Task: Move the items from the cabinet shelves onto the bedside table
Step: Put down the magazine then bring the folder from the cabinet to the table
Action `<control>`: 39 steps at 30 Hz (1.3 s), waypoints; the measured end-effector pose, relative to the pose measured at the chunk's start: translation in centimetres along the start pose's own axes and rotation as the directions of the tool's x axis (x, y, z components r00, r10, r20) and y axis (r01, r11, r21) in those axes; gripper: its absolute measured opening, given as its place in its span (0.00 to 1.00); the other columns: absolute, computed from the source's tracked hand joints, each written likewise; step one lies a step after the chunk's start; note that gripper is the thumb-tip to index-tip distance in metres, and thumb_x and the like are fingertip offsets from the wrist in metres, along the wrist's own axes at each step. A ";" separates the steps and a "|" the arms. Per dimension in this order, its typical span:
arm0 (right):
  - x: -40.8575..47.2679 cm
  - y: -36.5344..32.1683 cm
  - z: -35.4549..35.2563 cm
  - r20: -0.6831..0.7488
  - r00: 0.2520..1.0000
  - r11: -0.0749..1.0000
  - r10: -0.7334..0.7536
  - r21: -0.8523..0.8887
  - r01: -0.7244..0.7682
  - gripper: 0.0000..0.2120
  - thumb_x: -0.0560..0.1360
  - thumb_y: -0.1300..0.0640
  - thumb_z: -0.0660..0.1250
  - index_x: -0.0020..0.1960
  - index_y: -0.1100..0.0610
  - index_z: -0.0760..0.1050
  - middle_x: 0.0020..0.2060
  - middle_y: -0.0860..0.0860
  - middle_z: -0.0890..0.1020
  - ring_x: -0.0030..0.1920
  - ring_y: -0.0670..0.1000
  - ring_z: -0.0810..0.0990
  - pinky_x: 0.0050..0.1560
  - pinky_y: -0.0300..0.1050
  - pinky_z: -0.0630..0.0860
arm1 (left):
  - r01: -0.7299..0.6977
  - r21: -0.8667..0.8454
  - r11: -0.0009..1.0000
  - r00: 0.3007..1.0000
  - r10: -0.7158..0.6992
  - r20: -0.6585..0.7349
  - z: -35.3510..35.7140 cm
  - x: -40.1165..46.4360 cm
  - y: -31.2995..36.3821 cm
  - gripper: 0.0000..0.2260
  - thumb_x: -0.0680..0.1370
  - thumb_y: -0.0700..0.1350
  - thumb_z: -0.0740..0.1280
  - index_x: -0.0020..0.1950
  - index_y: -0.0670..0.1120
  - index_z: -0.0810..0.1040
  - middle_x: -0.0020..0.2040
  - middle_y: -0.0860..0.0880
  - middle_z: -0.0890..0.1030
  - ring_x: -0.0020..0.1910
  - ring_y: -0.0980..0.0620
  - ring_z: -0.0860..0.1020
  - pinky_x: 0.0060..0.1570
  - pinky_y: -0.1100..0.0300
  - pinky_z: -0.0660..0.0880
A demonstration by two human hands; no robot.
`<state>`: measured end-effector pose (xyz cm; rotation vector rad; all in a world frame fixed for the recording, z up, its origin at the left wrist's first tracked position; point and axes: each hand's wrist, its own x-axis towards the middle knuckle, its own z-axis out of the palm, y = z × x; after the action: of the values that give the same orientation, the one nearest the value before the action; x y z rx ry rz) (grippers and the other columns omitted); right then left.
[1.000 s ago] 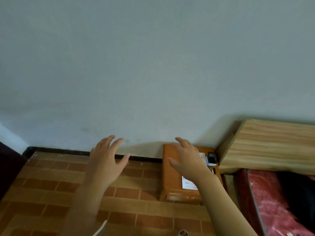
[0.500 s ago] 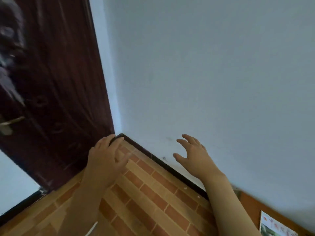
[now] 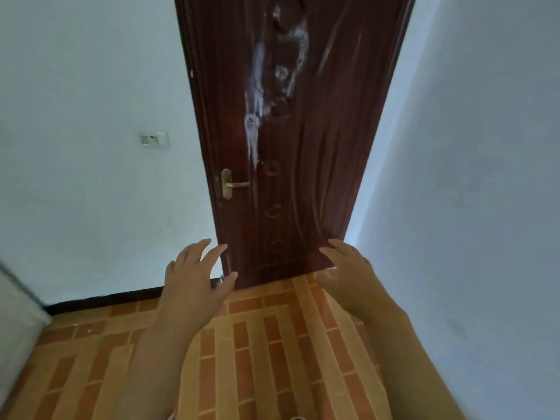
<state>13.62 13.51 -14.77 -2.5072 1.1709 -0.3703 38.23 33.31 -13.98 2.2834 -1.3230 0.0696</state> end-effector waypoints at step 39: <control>28.1 -45.7 19.6 0.271 0.416 0.469 -0.868 0.172 0.866 0.28 0.83 0.39 0.61 0.80 0.46 0.63 0.82 0.46 0.59 0.81 0.51 0.57 0.79 0.53 0.58 | 0.851 0.221 0.476 0.517 -0.691 -0.505 -17.7 -4.0 -28.7 0.26 0.81 0.62 0.61 0.78 0.56 0.66 0.79 0.50 0.65 0.78 0.45 0.61 0.76 0.41 0.60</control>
<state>69.79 22.94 -11.08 -2.8113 -0.3932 -0.1633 63.30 55.98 -10.86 2.8685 0.0749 0.4855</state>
